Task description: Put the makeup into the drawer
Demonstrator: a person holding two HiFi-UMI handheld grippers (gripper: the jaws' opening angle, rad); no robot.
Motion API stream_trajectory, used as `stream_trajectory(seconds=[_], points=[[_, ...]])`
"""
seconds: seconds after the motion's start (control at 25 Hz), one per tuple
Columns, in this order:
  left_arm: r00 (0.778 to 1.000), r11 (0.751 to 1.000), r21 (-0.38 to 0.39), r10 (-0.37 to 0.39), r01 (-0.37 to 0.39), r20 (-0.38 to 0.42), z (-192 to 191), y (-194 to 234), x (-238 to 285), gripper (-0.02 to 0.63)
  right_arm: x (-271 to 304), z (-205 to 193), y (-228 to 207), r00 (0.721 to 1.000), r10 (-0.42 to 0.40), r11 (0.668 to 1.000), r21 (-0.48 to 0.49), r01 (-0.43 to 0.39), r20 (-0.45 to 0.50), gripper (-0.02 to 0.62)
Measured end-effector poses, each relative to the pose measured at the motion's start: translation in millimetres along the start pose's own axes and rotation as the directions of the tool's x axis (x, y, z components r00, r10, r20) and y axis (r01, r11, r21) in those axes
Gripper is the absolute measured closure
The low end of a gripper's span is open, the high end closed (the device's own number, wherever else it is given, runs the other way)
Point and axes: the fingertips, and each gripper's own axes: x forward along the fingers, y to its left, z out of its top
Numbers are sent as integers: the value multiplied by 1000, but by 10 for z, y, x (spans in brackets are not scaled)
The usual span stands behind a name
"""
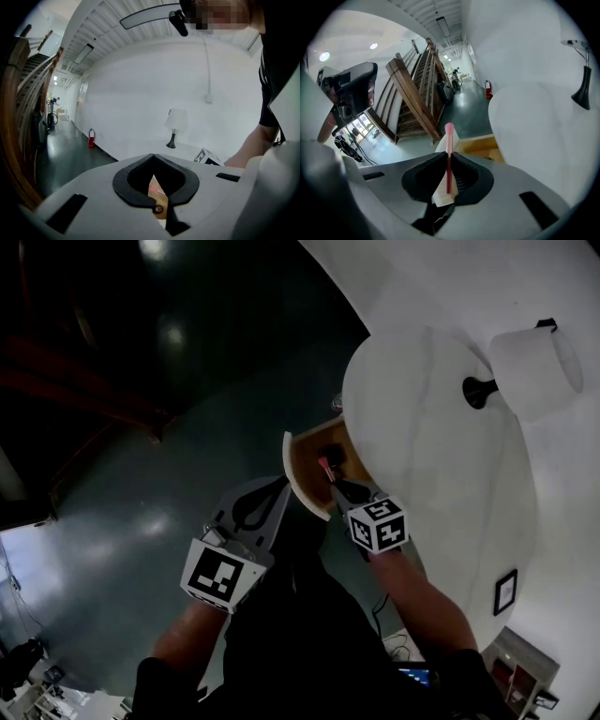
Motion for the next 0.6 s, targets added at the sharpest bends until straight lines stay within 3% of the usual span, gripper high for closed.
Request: stream_trajectory(seconds=[0.6], points=[[998,1000,-16,10,-11,-59,-542,319,159,595,962,-322,-299,988,1,999,-35,-7,-154,548]])
